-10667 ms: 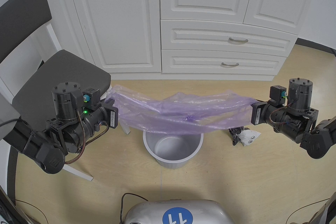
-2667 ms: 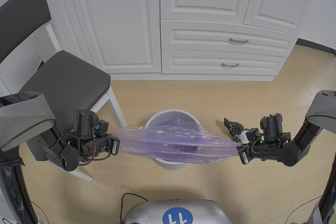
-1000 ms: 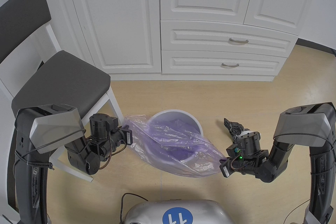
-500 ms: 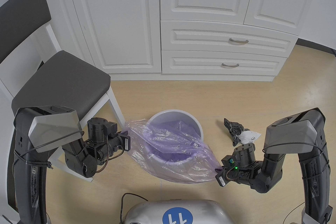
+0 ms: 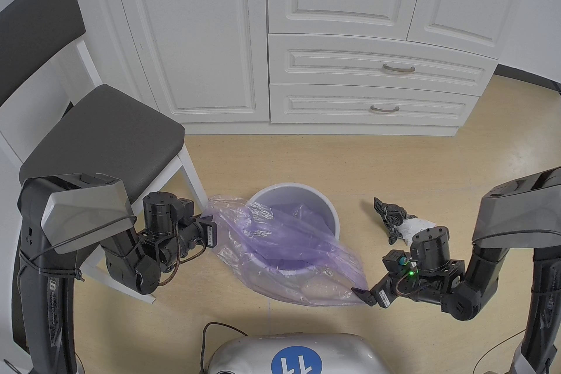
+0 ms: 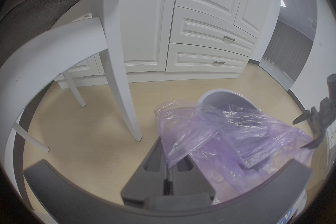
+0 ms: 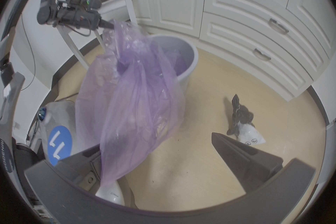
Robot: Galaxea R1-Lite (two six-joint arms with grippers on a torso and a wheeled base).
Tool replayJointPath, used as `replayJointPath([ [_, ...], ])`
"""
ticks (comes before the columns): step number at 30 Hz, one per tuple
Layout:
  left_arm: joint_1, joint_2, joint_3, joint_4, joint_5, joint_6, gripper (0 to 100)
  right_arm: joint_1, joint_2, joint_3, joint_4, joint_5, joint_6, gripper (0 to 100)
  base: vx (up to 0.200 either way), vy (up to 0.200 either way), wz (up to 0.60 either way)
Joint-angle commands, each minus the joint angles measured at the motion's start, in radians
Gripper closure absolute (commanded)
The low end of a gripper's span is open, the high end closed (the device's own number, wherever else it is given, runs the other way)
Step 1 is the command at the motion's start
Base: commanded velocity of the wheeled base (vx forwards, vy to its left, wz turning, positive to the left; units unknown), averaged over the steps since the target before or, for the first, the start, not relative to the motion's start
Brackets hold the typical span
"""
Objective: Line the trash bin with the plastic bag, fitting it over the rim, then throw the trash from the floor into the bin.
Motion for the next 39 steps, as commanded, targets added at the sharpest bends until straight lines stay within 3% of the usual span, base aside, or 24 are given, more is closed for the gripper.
replayJointPath([
  [1,-0.003,-0.006,0.000,-0.003,0.004,-0.001,100,0.009,-0.168,0.068,0.011,0.022,-0.006,0,0.000,0.000,0.00],
  [10,-0.002,0.006,-0.008,0.008,0.005,0.001,100,0.020,-0.047,0.049,-0.016,0.088,-0.033,0,0.000,0.000,0.00],
  [14,-0.002,0.039,-0.014,0.037,0.005,0.006,100,0.066,0.036,0.029,-0.124,0.179,0.108,0,0.000,0.000,0.00],
  [16,-0.002,0.054,-0.025,0.052,0.005,0.004,100,0.081,0.071,0.037,-0.240,0.260,0.215,0,0.000,0.000,0.00],
  [20,-0.003,0.052,-0.026,0.052,0.007,0.002,100,0.094,0.145,0.025,-0.365,0.297,0.300,0,0.000,0.000,0.00],
  [25,-0.006,0.046,-0.026,0.049,0.007,0.002,100,0.101,0.234,-0.012,-0.391,0.289,0.312,0,0.000,0.000,0.00],
  [30,0.008,0.066,-0.049,0.055,0.008,0.001,100,0.038,0.209,-0.003,-0.394,0.324,0.315,0,0.000,0.000,0.00],
  [32,0.018,0.086,-0.059,0.055,0.008,0.001,100,0.005,0.202,0.008,-0.394,0.378,0.318,0,0.000,0.000,0.00],
  [33,0.037,0.111,-0.075,0.054,0.008,0.001,100,-0.064,0.203,0.014,-0.394,0.512,0.321,0,0.000,0.000,0.00],
  [34,0.043,0.115,-0.082,0.054,0.008,0.001,100,-0.107,0.206,0.016,-0.394,0.596,0.323,0,0.000,0.000,0.00],
  [36,0.049,0.118,-0.091,0.055,0.008,-0.001,100,-0.183,0.218,0.014,-0.394,0.726,0.318,0,0.000,0.000,0.00],
  [39,0.054,0.128,-0.105,0.068,0.010,-0.002,100,-0.255,0.222,0.014,-0.394,0.844,0.317,0,0.000,0.000,0.00],
])
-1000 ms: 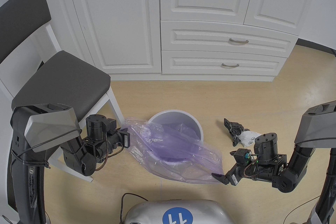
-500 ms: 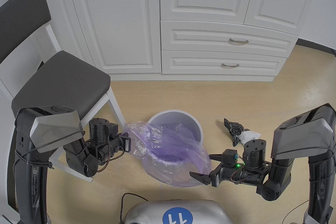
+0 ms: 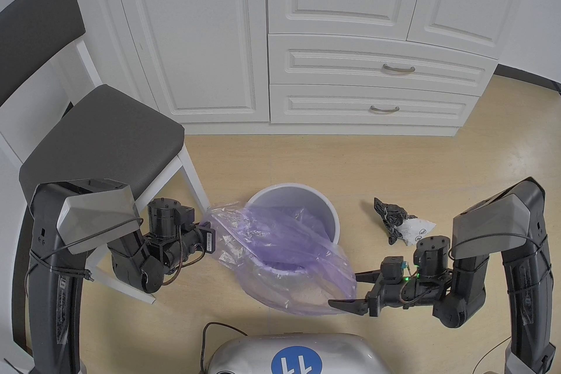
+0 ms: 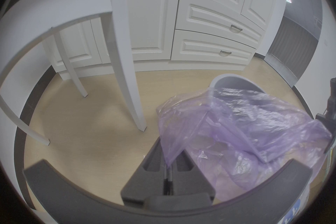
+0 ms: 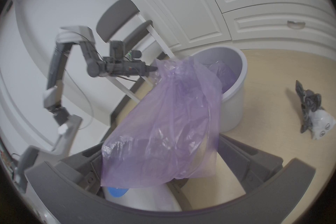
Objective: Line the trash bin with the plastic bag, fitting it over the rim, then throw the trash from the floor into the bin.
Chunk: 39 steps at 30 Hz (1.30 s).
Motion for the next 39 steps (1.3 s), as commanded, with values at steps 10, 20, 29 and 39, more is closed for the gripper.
replayJointPath([
  [10,0.049,0.074,-0.091,0.041,0.047,-0.006,100,-0.268,-0.008,0.025,-0.018,0.332,-0.014,0,0.000,0.000,0.00],
  [20,0.044,0.056,-0.083,0.048,0.049,-0.009,100,-0.263,-0.016,-0.001,-0.018,0.313,-0.023,0,0.000,0.000,0.00],
  [29,-0.022,-0.066,-0.022,0.048,0.006,-0.120,100,-0.061,-0.085,-0.083,-0.018,-0.178,0.055,0,0.000,0.000,0.00],
  [39,-0.055,-0.104,-0.014,0.042,0.018,-0.130,100,0.334,-0.043,-0.166,-0.018,-0.747,0.053,0,0.000,0.000,0.00],
])
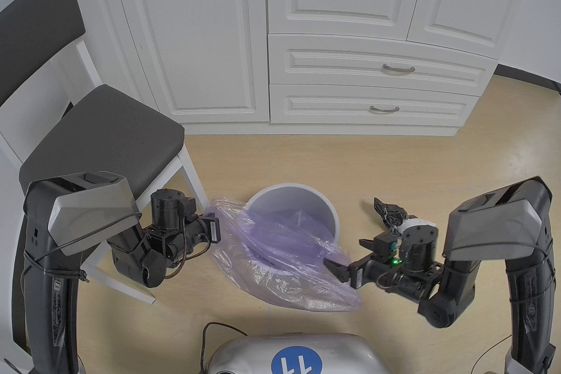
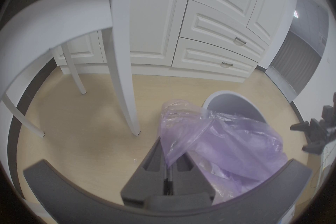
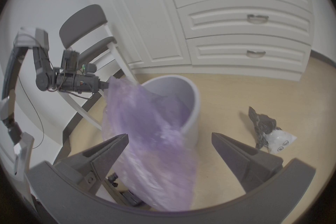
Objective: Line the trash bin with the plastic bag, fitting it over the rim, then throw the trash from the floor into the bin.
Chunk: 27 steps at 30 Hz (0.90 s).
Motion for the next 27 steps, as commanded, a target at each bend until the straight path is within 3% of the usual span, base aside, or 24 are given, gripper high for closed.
replayJointPath([
  [1,-0.029,-0.056,0.012,-0.006,0.001,-0.015,100,0.258,0.053,-0.096,-0.018,-0.242,0.006,0,0.000,0.000,0.00],
  [7,-0.042,-0.066,0.005,-0.009,0.003,-0.018,100,0.303,0.191,-0.231,-0.018,-0.351,0.010,0,0.000,0.000,0.00],
  [14,-0.054,-0.072,-0.003,-0.009,0.026,-0.032,100,0.335,0.186,-0.231,-0.018,-0.376,0.012,0,0.000,0.000,0.00],
  [27,-0.054,-0.082,0.000,-0.008,0.026,-0.031,100,0.275,0.280,-0.421,-0.018,-0.472,0.012,0,0.000,0.000,0.00],
])
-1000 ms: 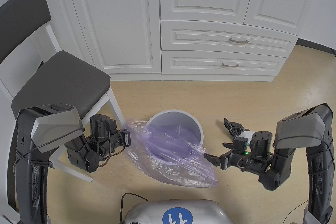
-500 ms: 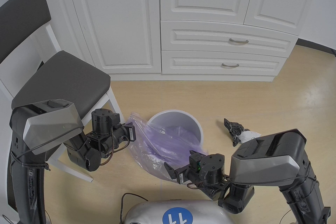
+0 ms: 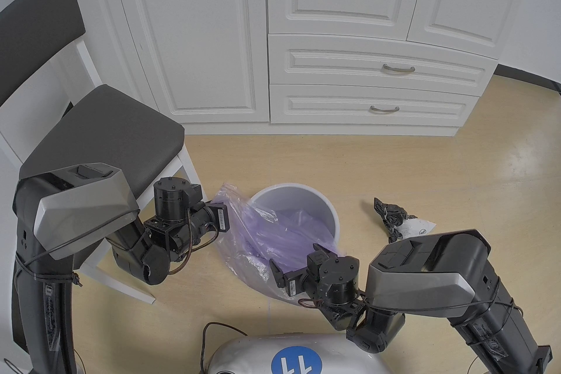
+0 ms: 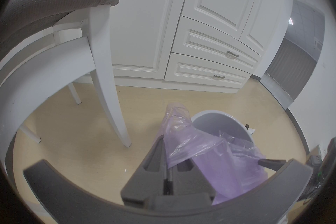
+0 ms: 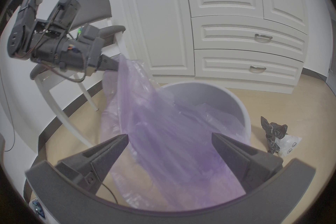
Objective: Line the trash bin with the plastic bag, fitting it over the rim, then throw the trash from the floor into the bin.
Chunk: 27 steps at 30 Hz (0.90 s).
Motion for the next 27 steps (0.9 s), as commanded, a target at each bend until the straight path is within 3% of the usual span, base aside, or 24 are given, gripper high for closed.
replayJointPath([
  [1,0.000,-0.006,0.003,0.000,0.000,0.000,100,-0.033,0.048,-0.051,-0.018,-0.009,-0.002,0,0.000,0.000,0.00],
  [18,0.000,-0.004,0.002,0.000,0.001,0.000,100,0.004,0.021,0.025,-0.018,-0.009,-0.002,0,0.000,0.000,0.00],
  [27,0.000,-0.004,-0.002,0.000,0.001,0.000,100,-0.024,0.070,0.002,-0.018,-0.006,-0.020,0,0.000,0.000,0.00],
])
